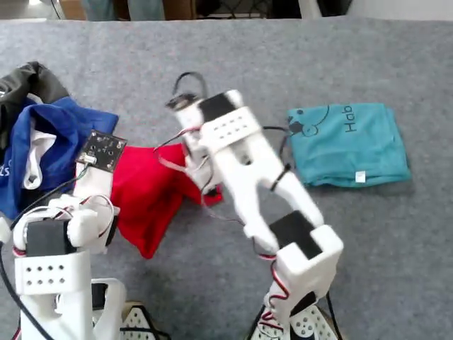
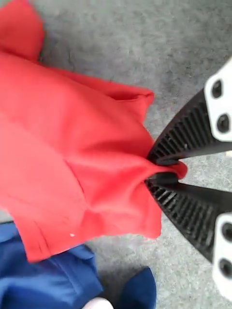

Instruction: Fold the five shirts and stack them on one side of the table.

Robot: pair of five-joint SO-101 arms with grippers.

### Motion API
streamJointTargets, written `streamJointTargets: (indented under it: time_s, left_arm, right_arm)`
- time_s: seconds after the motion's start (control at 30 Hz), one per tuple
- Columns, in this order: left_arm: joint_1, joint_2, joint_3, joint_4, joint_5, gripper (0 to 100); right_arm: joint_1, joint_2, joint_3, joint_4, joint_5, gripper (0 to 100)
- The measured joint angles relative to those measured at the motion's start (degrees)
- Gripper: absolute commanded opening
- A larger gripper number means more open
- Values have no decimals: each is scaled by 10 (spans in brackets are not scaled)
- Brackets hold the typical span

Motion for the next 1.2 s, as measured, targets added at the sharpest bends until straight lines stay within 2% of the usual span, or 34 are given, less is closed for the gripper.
streamJointTargets:
  time_s: [0.13, 0.27, 0.63, 0.77, 0.97, 1.2]
  left_arm:
    - [-45, -2, -1, 0, -2, 33]
    - [-79, -2, -1, 0, -2, 33]
    - [-118, -4, -17, 0, -2, 33]
    - [-118, -4, -70, 2, -2, 31]
    - [-97, -4, -149, 56, 10, 30]
    - [-25, -4, -156, 68, 61, 33]
  right_arm:
    - [-2, 62, 5, -39, 0, 177]
    - [-2, 116, 5, -81, 0, 38]
    - [2, 153, 6, -120, 0, 15]
    - [51, 151, -10, -120, 0, 15]
    - [130, 148, -140, -120, 37, 15]
    - [143, 255, -396, -150, 64, 15]
